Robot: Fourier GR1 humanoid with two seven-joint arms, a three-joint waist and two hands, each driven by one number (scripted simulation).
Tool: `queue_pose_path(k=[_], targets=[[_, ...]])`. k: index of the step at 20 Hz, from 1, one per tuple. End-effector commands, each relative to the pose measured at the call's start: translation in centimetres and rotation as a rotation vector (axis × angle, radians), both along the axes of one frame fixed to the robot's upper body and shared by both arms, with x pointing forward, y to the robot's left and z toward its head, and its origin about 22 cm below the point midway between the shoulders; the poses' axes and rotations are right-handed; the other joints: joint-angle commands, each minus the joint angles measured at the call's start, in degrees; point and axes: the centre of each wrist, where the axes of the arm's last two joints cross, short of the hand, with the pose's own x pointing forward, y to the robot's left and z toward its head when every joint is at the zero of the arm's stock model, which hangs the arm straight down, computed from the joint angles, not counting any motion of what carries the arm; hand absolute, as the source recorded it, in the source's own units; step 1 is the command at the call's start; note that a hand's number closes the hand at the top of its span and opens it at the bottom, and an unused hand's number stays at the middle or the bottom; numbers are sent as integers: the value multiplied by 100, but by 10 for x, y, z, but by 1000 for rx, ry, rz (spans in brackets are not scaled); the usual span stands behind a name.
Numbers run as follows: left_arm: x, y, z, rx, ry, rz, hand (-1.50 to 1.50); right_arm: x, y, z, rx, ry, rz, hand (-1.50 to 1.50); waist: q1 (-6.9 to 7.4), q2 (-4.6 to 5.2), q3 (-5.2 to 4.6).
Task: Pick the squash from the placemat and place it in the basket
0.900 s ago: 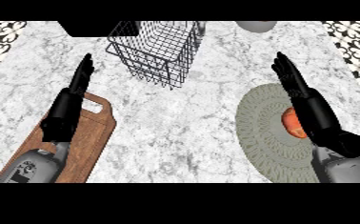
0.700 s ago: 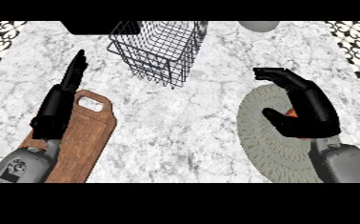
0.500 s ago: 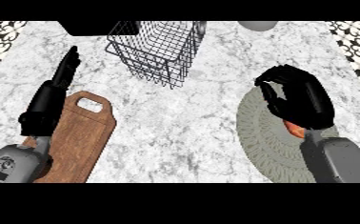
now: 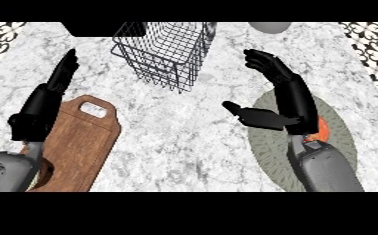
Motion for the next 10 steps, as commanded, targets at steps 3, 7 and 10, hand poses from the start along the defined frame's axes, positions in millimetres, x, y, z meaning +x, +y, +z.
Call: queue_pose_path(k=[3, 7, 10], targets=[[4, 10, 11, 14, -3, 22, 0, 20, -53, 56, -513, 36, -245, -150, -72, -53, -41], [-1, 5, 4, 9, 13, 15, 0, 24, -81, 94, -904, 197, -181, -150, -20, -58, -45], [6, 4, 8, 10, 6, 15, 0, 20, -83, 110, -1119, 322, -21, -150, -61, -22, -33]])
